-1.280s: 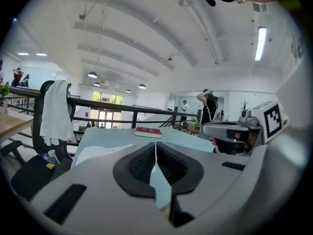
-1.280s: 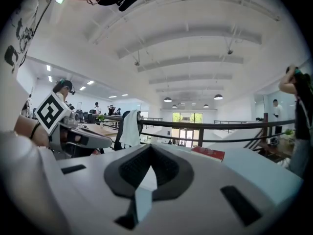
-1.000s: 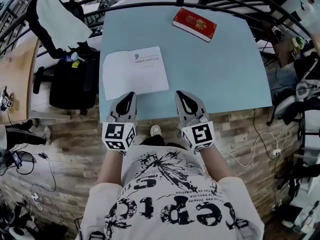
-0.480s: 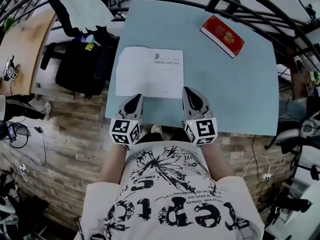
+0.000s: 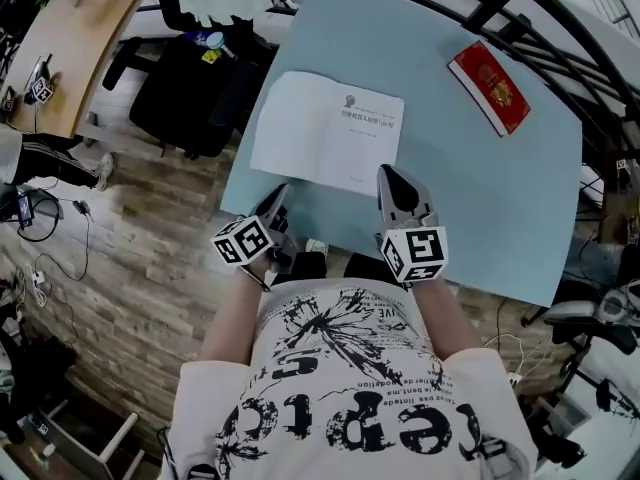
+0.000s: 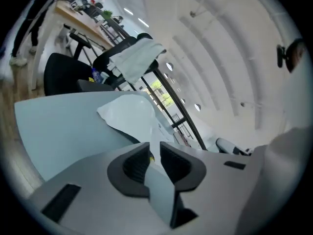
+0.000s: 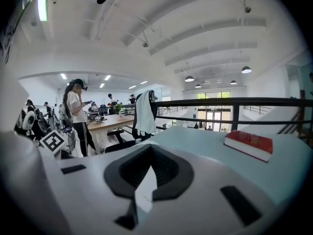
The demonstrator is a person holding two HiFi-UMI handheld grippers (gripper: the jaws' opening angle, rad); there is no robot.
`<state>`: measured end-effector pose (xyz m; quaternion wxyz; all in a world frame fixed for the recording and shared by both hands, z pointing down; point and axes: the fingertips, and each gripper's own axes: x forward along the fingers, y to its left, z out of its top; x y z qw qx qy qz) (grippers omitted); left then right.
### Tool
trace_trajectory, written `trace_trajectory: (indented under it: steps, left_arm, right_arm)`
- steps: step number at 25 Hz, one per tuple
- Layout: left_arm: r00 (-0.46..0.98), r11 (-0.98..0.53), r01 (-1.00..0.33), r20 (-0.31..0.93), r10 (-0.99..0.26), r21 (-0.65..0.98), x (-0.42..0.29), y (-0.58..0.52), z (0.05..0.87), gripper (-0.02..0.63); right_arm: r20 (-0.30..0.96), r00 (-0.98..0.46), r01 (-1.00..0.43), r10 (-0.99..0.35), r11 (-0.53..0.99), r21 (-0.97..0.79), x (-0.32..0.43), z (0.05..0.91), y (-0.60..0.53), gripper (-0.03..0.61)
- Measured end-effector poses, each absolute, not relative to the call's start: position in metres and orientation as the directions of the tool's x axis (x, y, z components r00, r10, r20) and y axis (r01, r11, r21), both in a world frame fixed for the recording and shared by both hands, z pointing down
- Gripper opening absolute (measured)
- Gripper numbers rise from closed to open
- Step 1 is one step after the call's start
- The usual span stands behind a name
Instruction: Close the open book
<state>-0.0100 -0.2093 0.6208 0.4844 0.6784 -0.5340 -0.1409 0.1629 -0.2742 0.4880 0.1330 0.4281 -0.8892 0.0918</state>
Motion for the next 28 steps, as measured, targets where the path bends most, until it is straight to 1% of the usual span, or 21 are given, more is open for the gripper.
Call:
trace_trajectory:
  steps: [1, 2, 6, 8, 10, 15, 19, 21, 23, 24, 28]
  left_arm:
    - [0.375, 0.06, -0.547, 0.308, -0.874, 0.835, -0.014, -0.211, 0.623, 0.093]
    - [0.362, 0.077, -0.493, 0.285, -0.887, 0.866, -0.017, -0.213, 0.623, 0.124]
    - [0.26, 0.138, -0.25, 0.204, -0.944, 0.958, -0.031, -0.22, 0.629, 0.182]
    - [0.219, 0.16, -0.178, 0.198, -0.955, 0.971, -0.036, -0.224, 0.635, 0.192]
    - [0.203, 0.179, -0.133, 0.203, -0.958, 0.975, -0.038, -0.227, 0.642, 0.207]
    - [0.181, 0.177, -0.044, 0.182, -0.966, 0.983, -0.042, -0.238, 0.649, 0.207]
    - [0.143, 0.179, 0.015, 0.175, -0.974, 0.984, -0.052, -0.248, 0.652, 0.192]
    - [0.14, 0.207, 0.031, 0.201, -0.97, 0.978, -0.054, -0.248, 0.657, 0.145]
    - [0.14, 0.228, 0.044, 0.22, -0.966, 0.973, -0.055, -0.248, 0.662, 0.063]
    - [0.143, 0.225, 0.045, 0.217, -0.966, 0.973, -0.055, -0.248, 0.662, 0.047]
    - [0.163, 0.195, 0.025, 0.189, -0.968, 0.98, -0.053, -0.25, 0.659, 0.037]
  right_arm:
    - [0.326, -0.608, -0.775, -0.724, 0.63, -0.046, 0.161, 0.491, -0.273, 0.009]
    - [0.336, -0.617, -0.765, -0.712, 0.642, -0.044, 0.158, 0.493, -0.273, 0.009]
    - [0.358, -0.639, -0.735, -0.681, 0.677, -0.025, 0.153, 0.498, -0.273, 0.008]
    - [0.362, -0.645, -0.722, -0.673, 0.692, 0.0, 0.15, 0.498, -0.274, 0.008]
    - [0.36, -0.649, -0.714, -0.67, 0.7, 0.015, 0.147, 0.499, -0.275, 0.009]
    - [0.364, -0.643, -0.72, -0.674, 0.693, 0.01, 0.143, 0.504, -0.275, 0.009]
    - [0.369, -0.633, -0.729, -0.681, 0.684, 0.012, 0.139, 0.506, -0.271, 0.009]
    - [0.37, -0.629, -0.727, -0.684, 0.686, 0.032, 0.138, 0.506, -0.27, 0.009]
    - [0.369, -0.623, -0.726, -0.689, 0.686, 0.054, 0.138, 0.505, -0.269, 0.008]
    - [0.368, -0.619, -0.729, -0.694, 0.682, 0.06, 0.138, 0.504, -0.269, 0.008]
    - [0.364, -0.598, -0.751, -0.714, 0.658, 0.057, 0.143, 0.503, -0.271, 0.008]
